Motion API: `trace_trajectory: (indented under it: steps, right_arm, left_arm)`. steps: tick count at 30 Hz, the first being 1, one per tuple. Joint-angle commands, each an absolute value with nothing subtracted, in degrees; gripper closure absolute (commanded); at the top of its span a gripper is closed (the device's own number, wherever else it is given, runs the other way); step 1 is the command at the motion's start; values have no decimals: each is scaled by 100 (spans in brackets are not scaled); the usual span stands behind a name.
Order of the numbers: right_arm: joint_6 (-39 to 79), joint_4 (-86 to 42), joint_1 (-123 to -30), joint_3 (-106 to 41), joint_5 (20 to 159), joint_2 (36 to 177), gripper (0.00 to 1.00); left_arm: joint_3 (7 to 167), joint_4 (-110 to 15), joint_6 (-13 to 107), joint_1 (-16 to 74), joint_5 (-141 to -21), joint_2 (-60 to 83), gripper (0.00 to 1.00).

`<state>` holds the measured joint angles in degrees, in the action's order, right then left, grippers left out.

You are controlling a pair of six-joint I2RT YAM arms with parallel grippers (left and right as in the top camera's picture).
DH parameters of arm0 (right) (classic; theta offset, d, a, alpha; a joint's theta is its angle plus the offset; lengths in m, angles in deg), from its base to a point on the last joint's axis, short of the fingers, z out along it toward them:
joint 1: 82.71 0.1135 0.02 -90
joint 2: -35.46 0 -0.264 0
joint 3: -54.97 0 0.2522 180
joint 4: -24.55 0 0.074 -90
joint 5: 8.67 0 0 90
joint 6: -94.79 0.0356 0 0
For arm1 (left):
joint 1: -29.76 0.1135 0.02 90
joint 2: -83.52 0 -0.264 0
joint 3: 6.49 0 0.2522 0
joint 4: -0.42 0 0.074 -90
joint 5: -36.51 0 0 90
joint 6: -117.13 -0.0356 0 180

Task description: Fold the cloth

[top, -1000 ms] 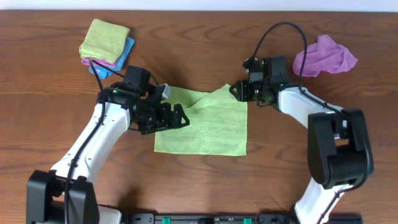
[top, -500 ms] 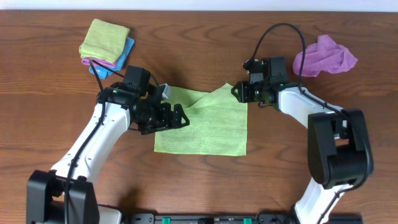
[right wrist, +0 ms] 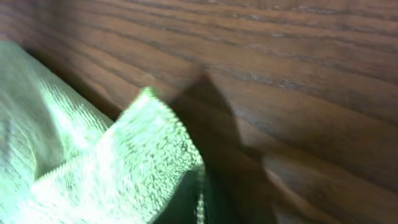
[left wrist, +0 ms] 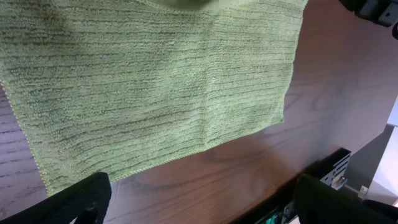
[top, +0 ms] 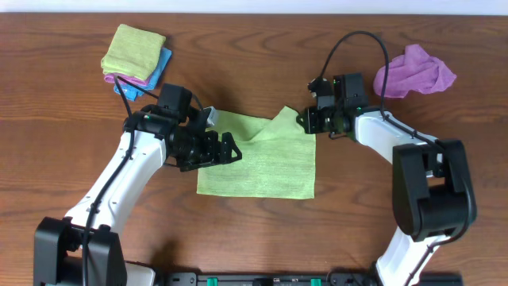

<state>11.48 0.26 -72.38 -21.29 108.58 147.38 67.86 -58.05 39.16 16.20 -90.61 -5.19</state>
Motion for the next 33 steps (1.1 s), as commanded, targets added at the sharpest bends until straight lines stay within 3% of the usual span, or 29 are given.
trace_trajectory:
  steps: [1, 7, 30, 32, 33]
  right_arm:
    - [1072, 195, -7175, -2124, 10991, 14808, 99]
    - [1258, 789, -7175, -2140, 10836, 14808, 99]
    - [1913, 1082, -7175, -2140, 7378, 14808, 99]
    - [1913, 1082, -7175, -2140, 7345, 14808, 96]
    - [1983, 1075, -7175, -2140, 7262, 14808, 89]
  left_arm:
    - [6920, -5805, 3940, 1635, -9057, -442, 5]
    - [6920, -5803, 3960, 1635, -9057, -442, 5]
    - [6920, -5615, 4113, 1635, -9057, -442, 5]
    - [6920, -5609, 4113, 1635, -9055, -442, 5]
    - [6920, -5604, 4113, 1635, -9057, -442, 5]
